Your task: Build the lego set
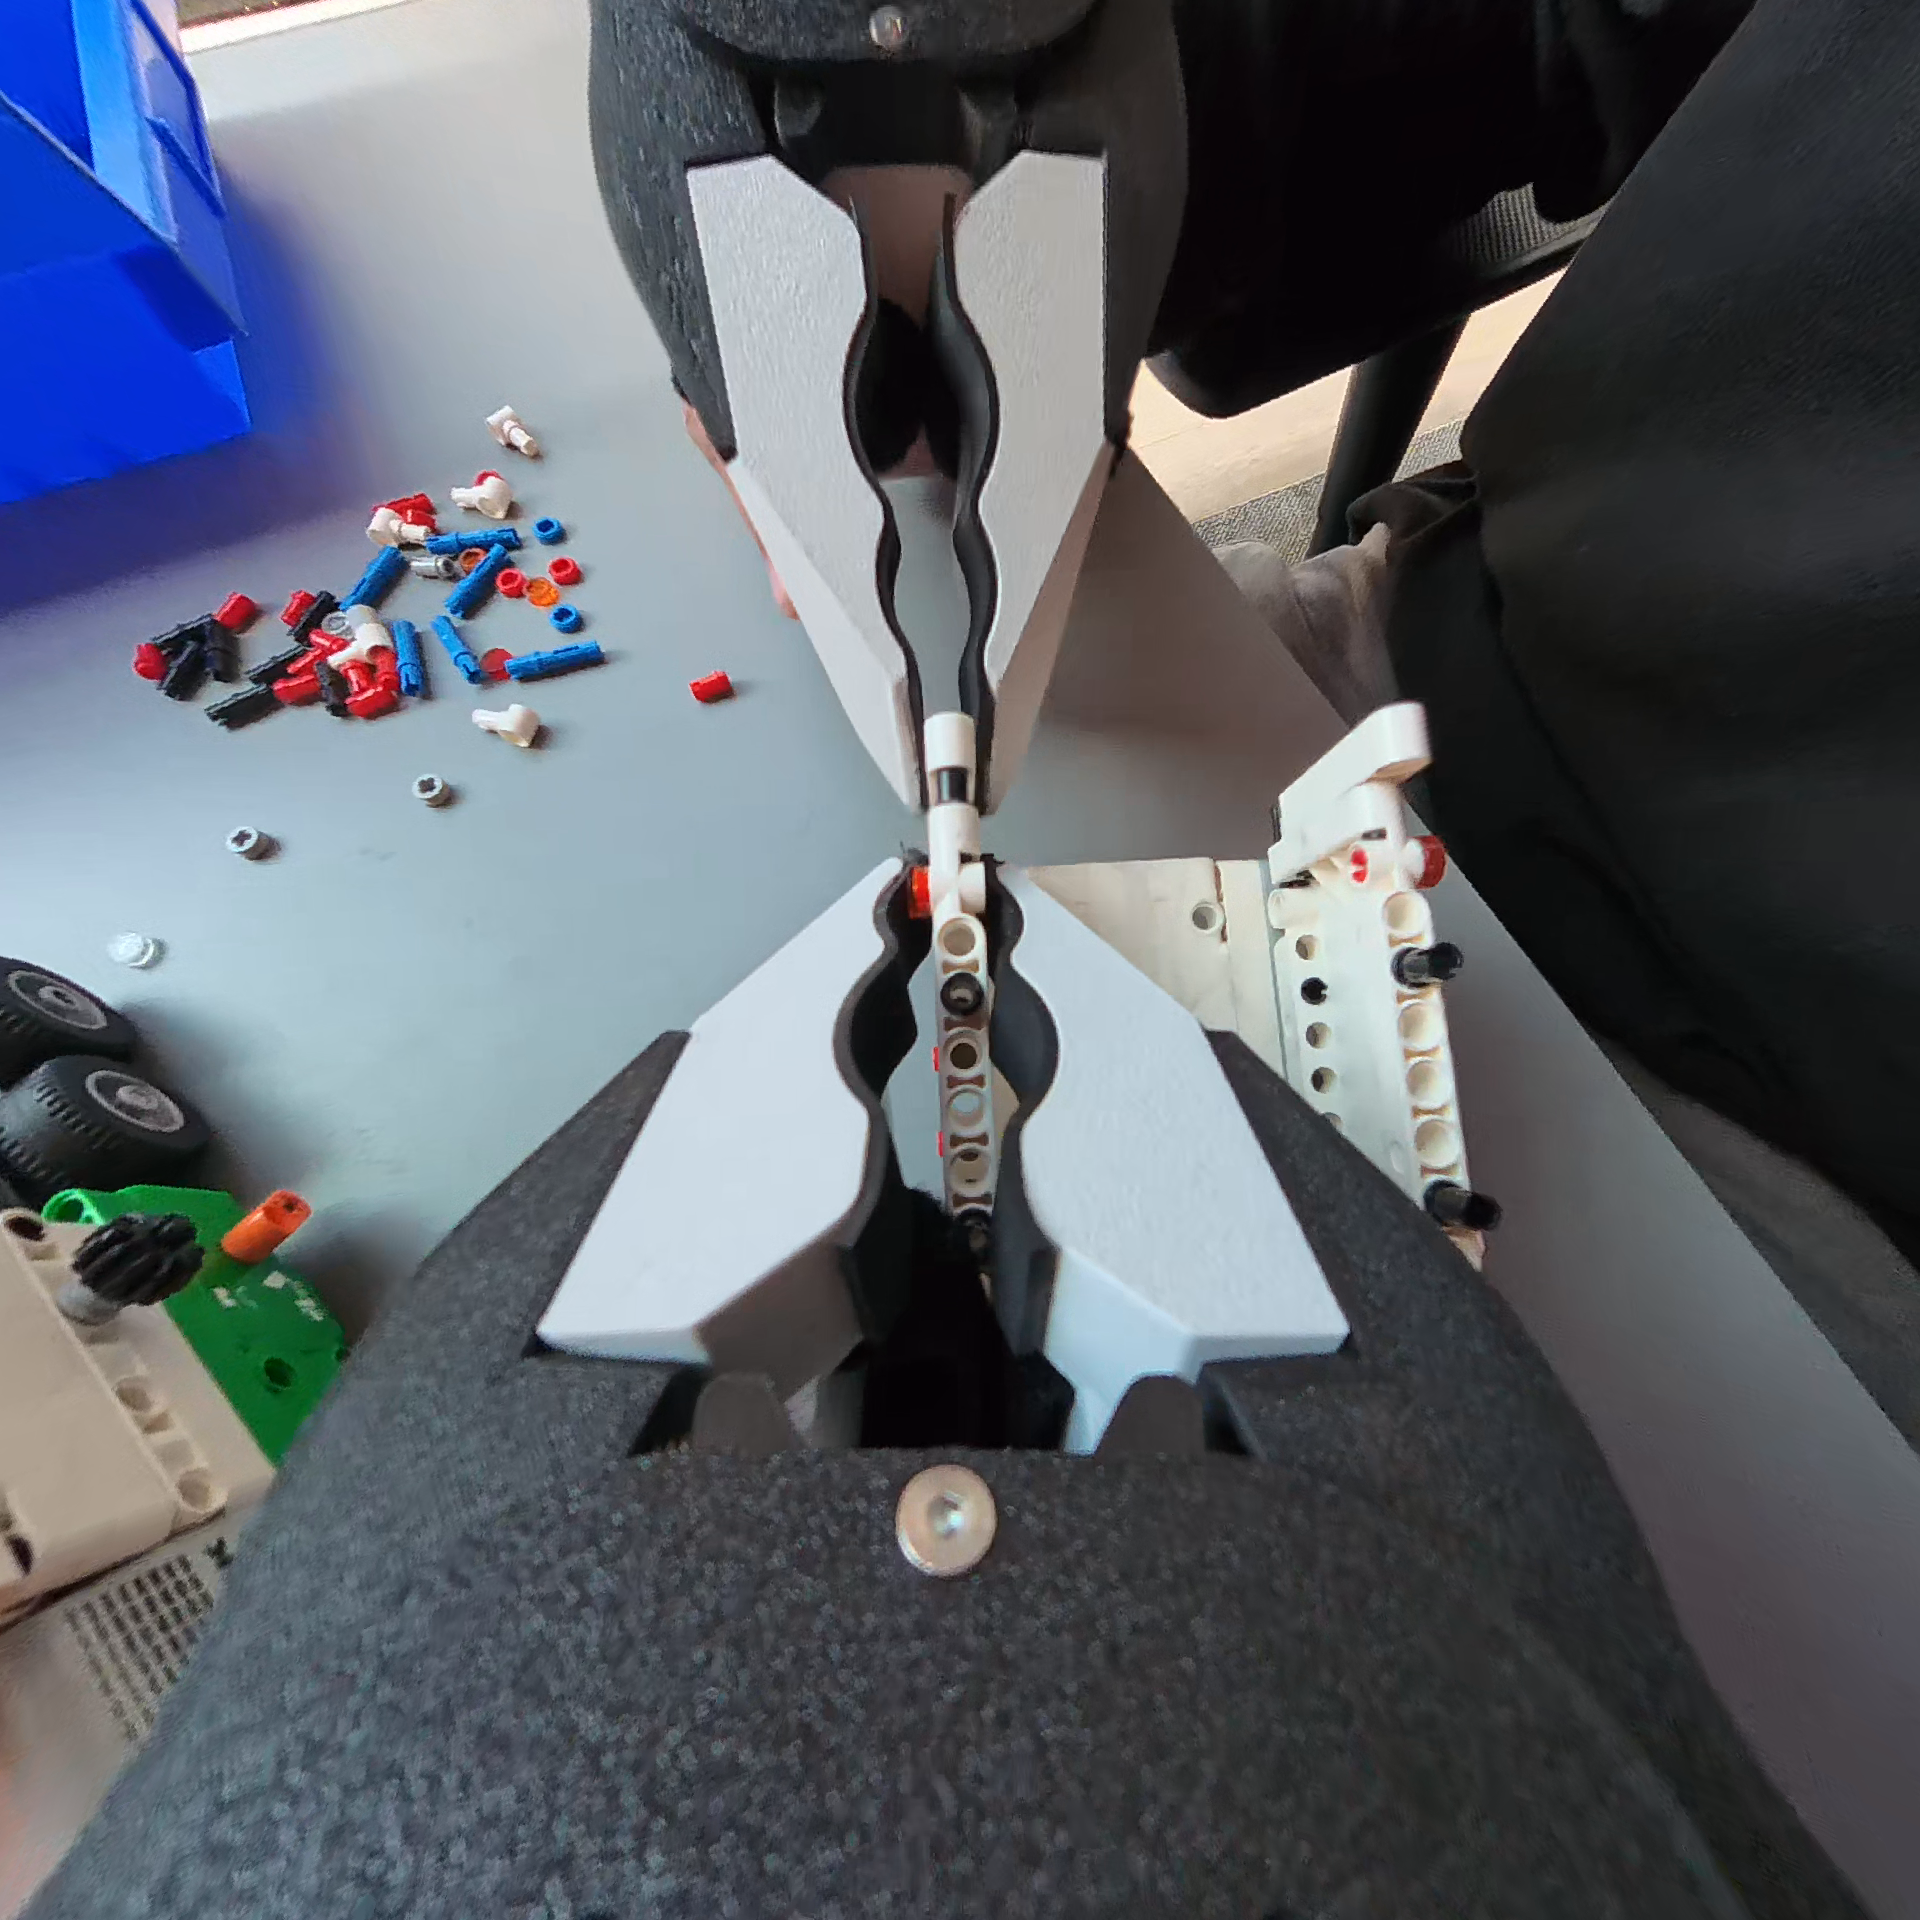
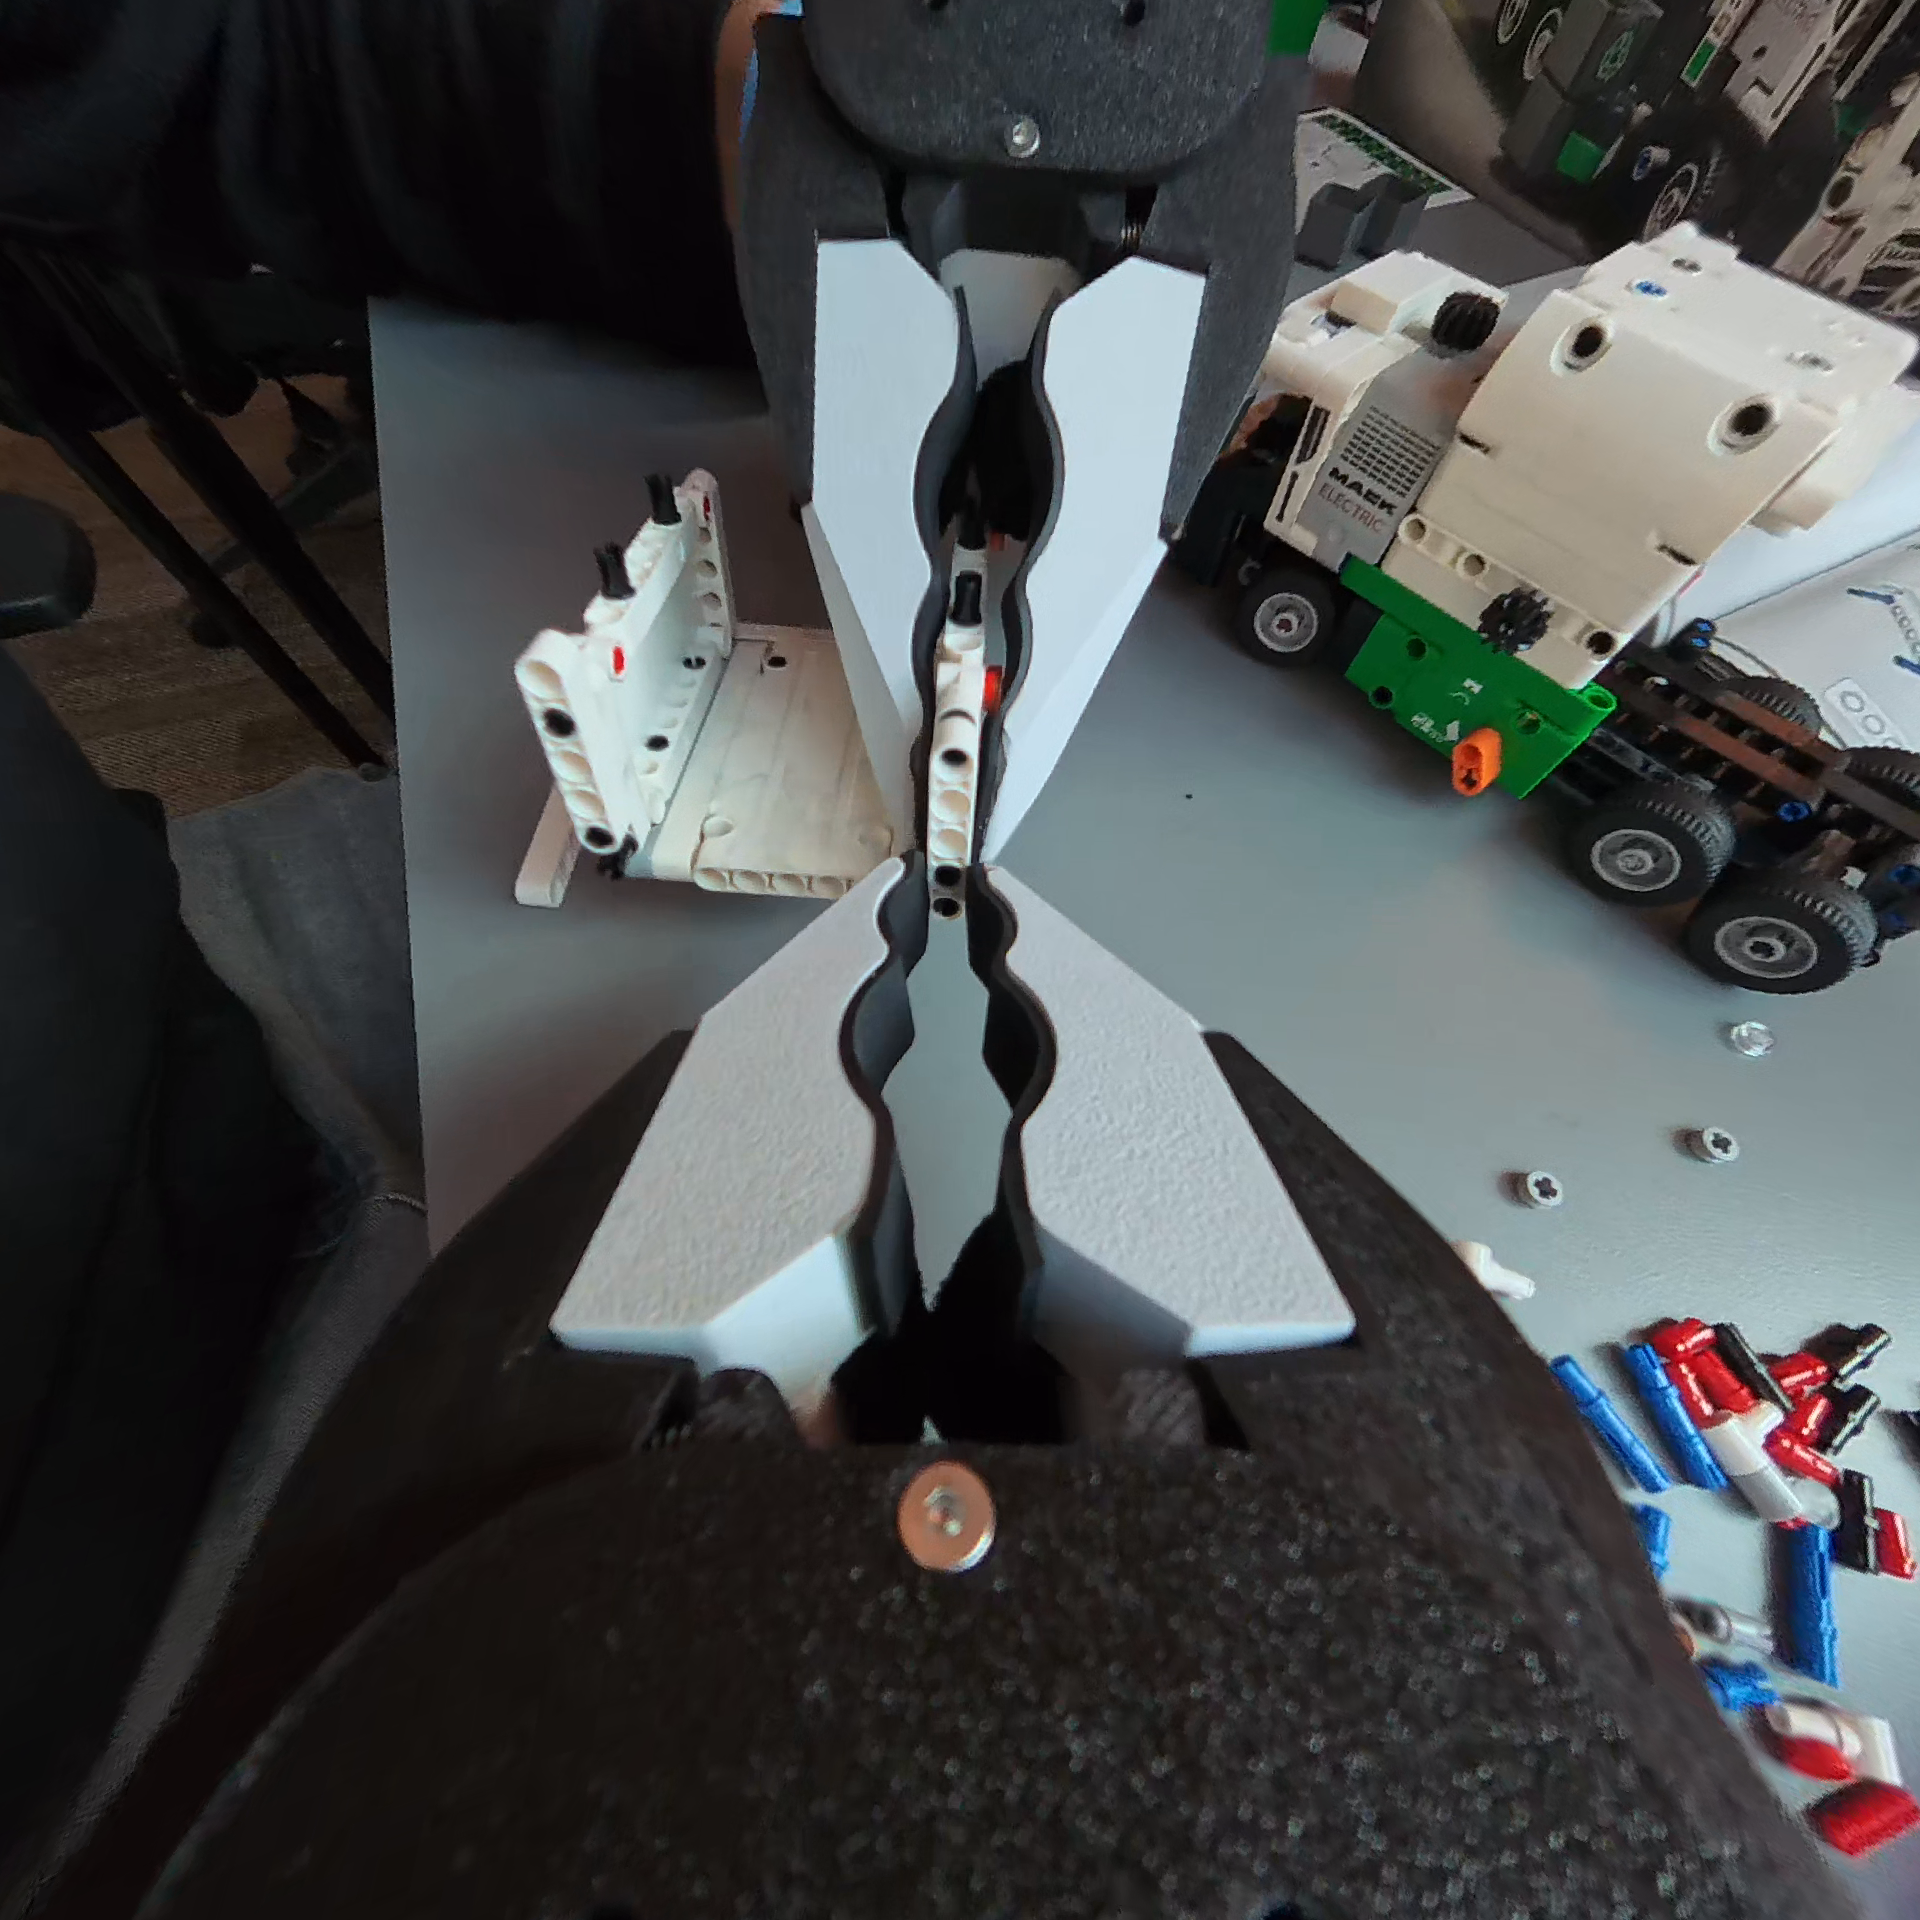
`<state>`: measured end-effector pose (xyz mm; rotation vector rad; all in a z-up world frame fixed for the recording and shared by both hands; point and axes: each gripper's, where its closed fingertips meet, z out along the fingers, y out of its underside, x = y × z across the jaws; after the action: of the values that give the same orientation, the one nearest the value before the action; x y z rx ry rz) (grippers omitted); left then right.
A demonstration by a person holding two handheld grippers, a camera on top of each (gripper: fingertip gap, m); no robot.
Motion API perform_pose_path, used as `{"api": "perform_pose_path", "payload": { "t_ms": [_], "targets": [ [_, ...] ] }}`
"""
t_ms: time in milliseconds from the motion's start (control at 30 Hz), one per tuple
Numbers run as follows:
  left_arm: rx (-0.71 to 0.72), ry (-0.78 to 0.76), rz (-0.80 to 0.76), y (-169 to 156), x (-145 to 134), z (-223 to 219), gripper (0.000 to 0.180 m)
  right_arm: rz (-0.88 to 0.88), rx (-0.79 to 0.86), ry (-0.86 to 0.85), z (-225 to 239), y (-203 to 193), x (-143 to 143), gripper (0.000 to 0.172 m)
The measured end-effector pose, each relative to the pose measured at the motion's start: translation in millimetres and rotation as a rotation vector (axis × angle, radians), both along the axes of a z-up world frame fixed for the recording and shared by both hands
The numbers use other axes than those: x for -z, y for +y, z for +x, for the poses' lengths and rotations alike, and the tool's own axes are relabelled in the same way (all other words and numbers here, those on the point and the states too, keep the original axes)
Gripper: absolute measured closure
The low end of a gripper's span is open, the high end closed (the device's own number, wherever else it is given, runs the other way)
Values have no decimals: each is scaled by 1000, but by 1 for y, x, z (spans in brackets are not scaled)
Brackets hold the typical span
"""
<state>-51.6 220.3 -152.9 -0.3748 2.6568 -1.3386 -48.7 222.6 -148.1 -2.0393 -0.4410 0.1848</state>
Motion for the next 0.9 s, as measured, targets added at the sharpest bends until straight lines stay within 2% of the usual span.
{"api": "perform_pose_path", "payload": {
  "t_ms": [100, 167, 233, 333, 600, 900],
  "targets": [
    [-50, -4, 67, 22, 6, 8, 173, -12, 31, -1, 18, -13, -6, 166],
    [-34, 4, 12, 13, -1, 5, 174, 32, 18, 74, 20, -17, -22, 166],
    [-19, 0, 91, 4, 10, 3, 173, 11, 8, 44, 17, -14, -18, 166],
    [-40, 14, 87, 7, 9, 4, 173, 11, 1, 81, 17, -16, -16, 166],
    [-45, 67, -38, 6, -2, 4, 174, 3, -14, 235, 10, -9, -10, 166],
    [-21, 97, -58, 3, -2, -1, 174, -13, 2, 219, 5, -2, -3, 166]
  ]
}}
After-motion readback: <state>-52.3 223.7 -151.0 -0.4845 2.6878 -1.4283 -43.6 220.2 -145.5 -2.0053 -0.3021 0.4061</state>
